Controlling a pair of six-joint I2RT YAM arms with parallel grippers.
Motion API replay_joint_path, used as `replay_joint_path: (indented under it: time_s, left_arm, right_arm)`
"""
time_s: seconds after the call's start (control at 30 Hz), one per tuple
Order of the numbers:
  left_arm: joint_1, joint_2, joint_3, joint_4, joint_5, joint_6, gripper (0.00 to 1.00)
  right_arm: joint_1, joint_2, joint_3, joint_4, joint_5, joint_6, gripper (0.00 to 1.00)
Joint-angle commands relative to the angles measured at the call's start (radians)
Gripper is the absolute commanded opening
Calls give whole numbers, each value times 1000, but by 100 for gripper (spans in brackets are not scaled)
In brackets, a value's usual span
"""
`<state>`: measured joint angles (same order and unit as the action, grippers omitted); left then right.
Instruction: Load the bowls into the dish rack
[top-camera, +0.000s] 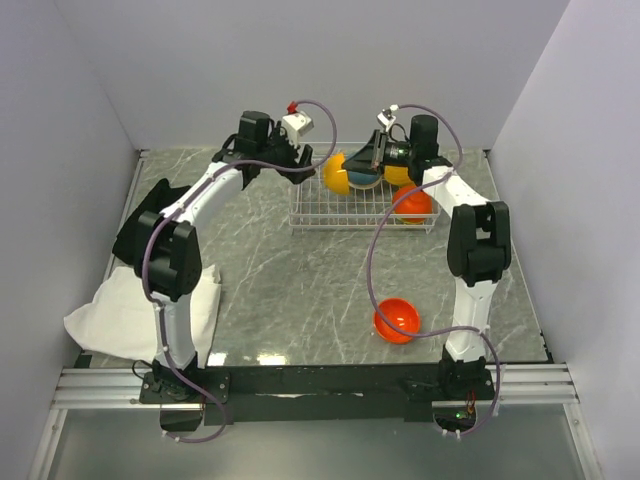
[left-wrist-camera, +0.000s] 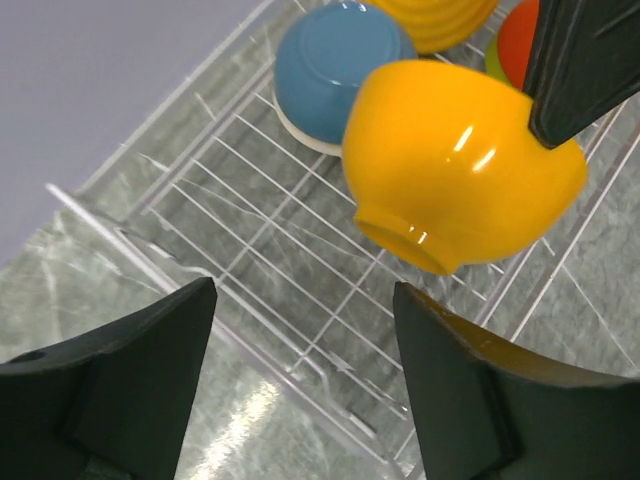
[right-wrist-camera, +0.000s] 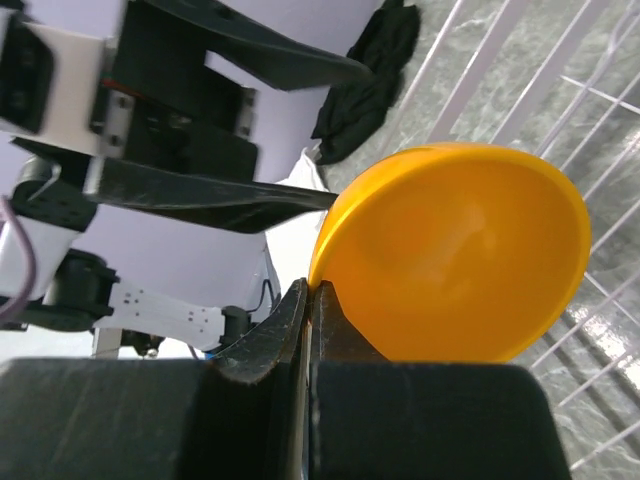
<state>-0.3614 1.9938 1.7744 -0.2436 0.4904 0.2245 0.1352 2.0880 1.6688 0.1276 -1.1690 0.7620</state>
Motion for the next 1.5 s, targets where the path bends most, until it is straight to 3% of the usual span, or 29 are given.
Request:
replay_joint_path:
  time_s: [0.0, 0.5, 1.2, 1.47]
  left_arm:
    - [-11, 43, 82, -6, 19, 22, 71]
    - [-31, 157, 99, 23, 22, 13, 71]
    - [-42, 206, 166, -25, 4, 33, 72]
    - [-45, 204, 181, -31, -15, 42, 74]
  right_arm:
    - [4, -2, 16, 119, -61, 54, 0]
    - [3, 84, 14, 41, -52, -6, 0]
    - [-2, 98, -109, 101, -20, 108, 0]
    - [-60, 95, -78, -6, 12, 48, 0]
